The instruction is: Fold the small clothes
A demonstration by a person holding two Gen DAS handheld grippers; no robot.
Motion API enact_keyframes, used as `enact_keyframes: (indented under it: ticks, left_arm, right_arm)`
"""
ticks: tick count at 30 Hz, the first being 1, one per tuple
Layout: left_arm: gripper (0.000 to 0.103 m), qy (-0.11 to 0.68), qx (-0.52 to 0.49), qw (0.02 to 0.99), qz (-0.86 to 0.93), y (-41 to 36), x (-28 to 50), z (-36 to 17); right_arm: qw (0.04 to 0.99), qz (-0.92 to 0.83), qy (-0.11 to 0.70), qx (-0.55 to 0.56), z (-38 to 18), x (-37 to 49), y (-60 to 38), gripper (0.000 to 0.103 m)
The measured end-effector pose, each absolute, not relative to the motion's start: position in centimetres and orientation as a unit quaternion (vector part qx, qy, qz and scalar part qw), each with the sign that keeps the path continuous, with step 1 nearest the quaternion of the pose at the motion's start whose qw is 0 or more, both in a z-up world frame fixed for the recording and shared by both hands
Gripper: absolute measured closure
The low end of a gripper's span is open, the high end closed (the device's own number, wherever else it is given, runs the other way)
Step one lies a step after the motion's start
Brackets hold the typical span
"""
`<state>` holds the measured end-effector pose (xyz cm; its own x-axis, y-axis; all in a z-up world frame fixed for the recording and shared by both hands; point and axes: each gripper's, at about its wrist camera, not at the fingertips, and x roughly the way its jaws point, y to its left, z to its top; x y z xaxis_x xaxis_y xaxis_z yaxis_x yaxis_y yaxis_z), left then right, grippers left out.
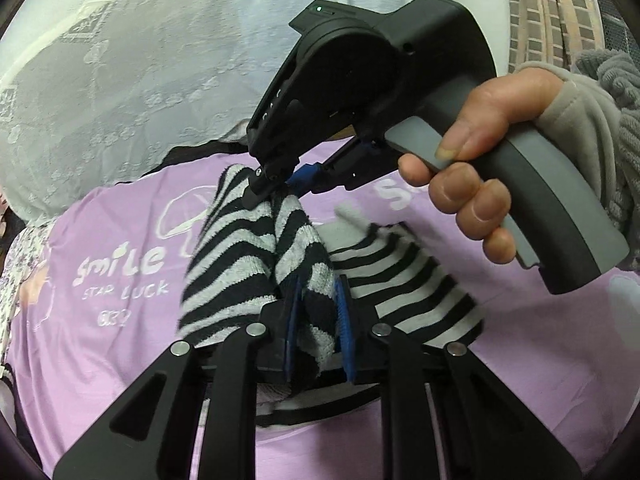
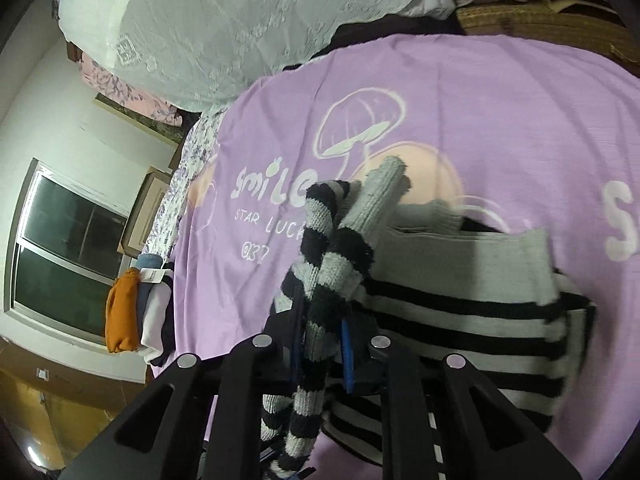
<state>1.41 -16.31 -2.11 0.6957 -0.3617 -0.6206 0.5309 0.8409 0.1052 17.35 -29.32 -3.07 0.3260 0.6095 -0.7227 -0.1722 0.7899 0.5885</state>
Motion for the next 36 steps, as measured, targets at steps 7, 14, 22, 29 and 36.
enact_keyframes:
  ticks: [7,14,22,29,36]
  left_arm:
    - [0.087,0.308,0.153,0.9,-0.267,-21.3,0.9,-3.0]
    - [0.087,0.324,0.178,0.883,-0.289,-25.9,0.3,-4.5]
    - [0.087,0.355,0.203,0.852,-0.326,-29.5,0.0,-7.0]
    - [0.086,0.378,0.223,0.823,-0.361,-31.1,-1.3,-8.8]
    - [0.067,0.351,0.161,0.871,-0.304,-24.3,-0.1,-3.7]
  right_arm:
    - [0.788,0.238,0.521,0.225,-4.1,16.3,-35.2,0.087]
    - [0.785,0.227,0.52,0.251,-6.0,15.2,-39.6,0.087]
    - [0.778,0.203,0.526,0.278,-9.9,14.0,-43.4,0.093]
    - [0.752,0.192,0.523,0.351,-13.1,13.4,-46.9,0.093]
    - [0.749,0.246,0.506,0.35,-11.3,13.2,-44.4,0.043]
